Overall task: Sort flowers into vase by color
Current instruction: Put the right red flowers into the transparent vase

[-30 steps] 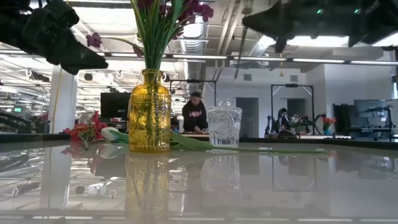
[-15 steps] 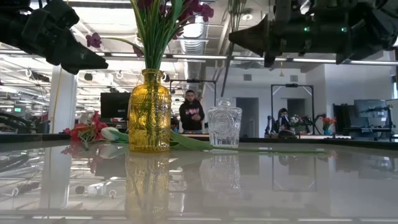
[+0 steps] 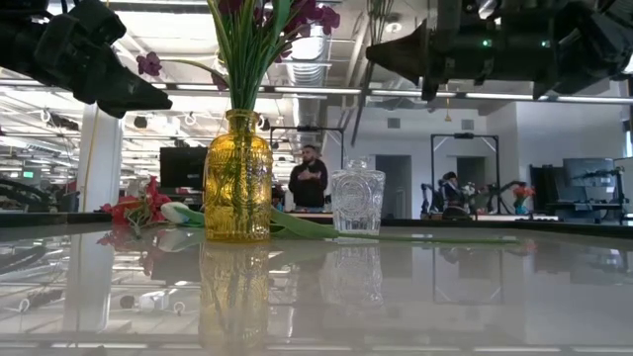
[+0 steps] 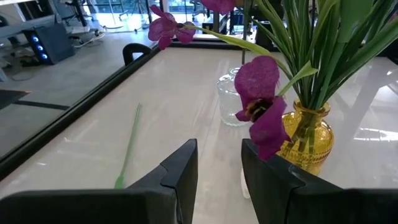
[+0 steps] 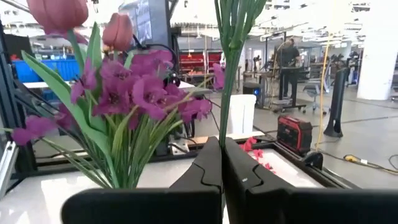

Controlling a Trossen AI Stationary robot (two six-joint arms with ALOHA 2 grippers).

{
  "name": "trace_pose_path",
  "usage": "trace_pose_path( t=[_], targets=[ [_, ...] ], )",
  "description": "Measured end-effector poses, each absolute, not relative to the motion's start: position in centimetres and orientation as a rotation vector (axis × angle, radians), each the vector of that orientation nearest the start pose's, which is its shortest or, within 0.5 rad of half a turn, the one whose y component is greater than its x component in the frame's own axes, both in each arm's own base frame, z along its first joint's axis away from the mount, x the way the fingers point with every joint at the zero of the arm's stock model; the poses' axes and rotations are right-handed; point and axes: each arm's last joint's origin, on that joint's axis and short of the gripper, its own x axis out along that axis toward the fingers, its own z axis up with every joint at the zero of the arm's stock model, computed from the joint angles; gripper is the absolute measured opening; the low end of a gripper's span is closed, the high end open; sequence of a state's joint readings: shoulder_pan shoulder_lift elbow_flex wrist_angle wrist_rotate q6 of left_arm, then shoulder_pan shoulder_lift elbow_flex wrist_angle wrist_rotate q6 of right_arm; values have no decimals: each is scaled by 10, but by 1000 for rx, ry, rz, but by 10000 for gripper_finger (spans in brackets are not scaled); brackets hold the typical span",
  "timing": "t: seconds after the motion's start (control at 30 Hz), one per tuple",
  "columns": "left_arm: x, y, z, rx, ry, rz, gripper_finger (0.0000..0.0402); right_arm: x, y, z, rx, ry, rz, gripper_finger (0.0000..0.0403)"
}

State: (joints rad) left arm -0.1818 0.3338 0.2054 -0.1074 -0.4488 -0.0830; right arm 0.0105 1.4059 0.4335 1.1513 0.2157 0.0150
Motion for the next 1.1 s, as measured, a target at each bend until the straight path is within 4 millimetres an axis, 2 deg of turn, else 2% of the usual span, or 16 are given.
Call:
trace_pose_path(
  t=[0.37, 0.83, 0.97, 1.1],
  targets=[
    [113, -8, 196, -10, 214, 273, 114, 262, -5, 196, 38, -47, -210, 30],
    [113, -8, 196, -15, 215, 274, 114, 262, -5, 193, 49, -15, -191, 186],
    [113, -8, 196, -14, 219, 274, 114, 261, -5, 187, 84, 70, -154, 223],
    [113, -8, 195, -13, 222, 275, 114, 262, -6, 189, 95, 237, -162, 243]
  ],
)
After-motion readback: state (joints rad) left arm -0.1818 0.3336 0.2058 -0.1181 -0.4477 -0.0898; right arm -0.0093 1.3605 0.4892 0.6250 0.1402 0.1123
